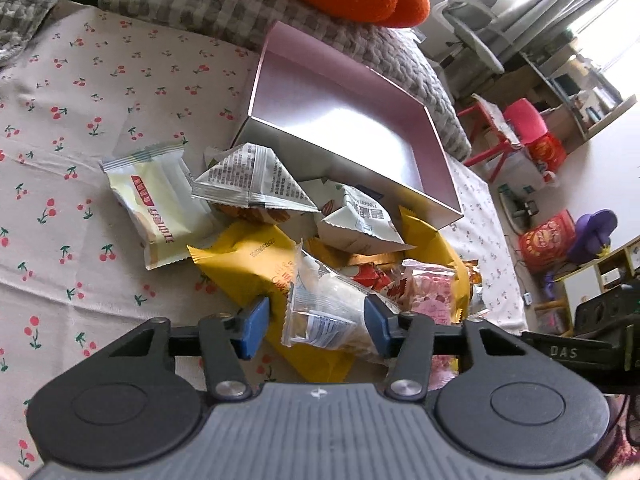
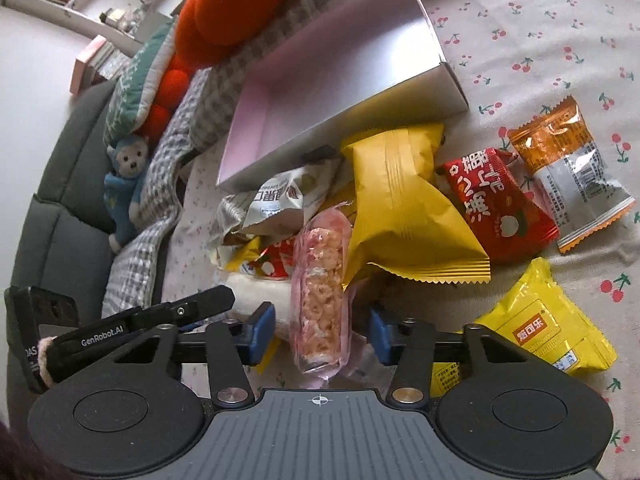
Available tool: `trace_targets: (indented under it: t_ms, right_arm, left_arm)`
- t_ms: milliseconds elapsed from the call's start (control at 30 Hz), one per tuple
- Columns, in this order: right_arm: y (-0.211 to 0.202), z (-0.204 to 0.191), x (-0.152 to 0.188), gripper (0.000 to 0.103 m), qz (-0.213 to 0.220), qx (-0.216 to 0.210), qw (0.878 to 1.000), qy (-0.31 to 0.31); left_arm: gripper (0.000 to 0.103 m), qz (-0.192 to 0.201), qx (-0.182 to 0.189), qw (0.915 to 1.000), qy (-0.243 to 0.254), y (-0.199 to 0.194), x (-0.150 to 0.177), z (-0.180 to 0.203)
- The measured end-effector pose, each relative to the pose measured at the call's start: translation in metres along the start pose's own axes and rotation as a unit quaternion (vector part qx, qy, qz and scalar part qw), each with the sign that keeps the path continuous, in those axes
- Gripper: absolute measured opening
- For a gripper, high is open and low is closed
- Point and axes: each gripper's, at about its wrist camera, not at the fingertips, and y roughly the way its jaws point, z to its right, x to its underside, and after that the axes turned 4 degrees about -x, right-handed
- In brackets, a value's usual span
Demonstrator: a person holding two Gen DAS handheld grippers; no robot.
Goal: Organize snacks
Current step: 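Grasp the clear-wrapped bar with the left tool while the right tool grasps the pink bar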
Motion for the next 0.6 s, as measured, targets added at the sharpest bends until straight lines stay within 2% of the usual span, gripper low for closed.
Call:
trace_targets:
  t_ms: [133, 233, 367, 533, 600]
  right_arm:
    - [0.003, 0.003, 0.001, 0.035, 0.004, 0.005, 1.000, 0.003]
    - [0.002, 0.003, 0.001, 0.034, 0.009, 0.005, 1.000, 0.005]
    - [0.001, 0.002, 0.000, 0.033, 0.014, 0.008, 1.000, 0.005]
    - [0.002, 0.004, 0.000, 0.033, 0.020, 0.008, 1.000, 0.008]
    - [0.003, 0.004, 0.002, 0.033, 0.021, 0.009, 1.000, 0.007]
  left_arm:
    - [0.040, 0.002, 0.008, 1.0000, -0.003, -0.004, -0.002, -0.002]
    - [0.033, 0.012, 0.019, 0.9997, 0.009, -0.009, -0.004, 0.003]
    - [0.033, 0.018, 0.034, 0.9988, 0.031, -0.011, -0.004, 0.013]
    - [0.033, -0.005, 0.053, 0.9985, 0.014, 0.008, -0.003, 0.013]
    - [0.029, -0.017, 0.056, 0.9983, 0.003, 0.017, -0.001, 0.012]
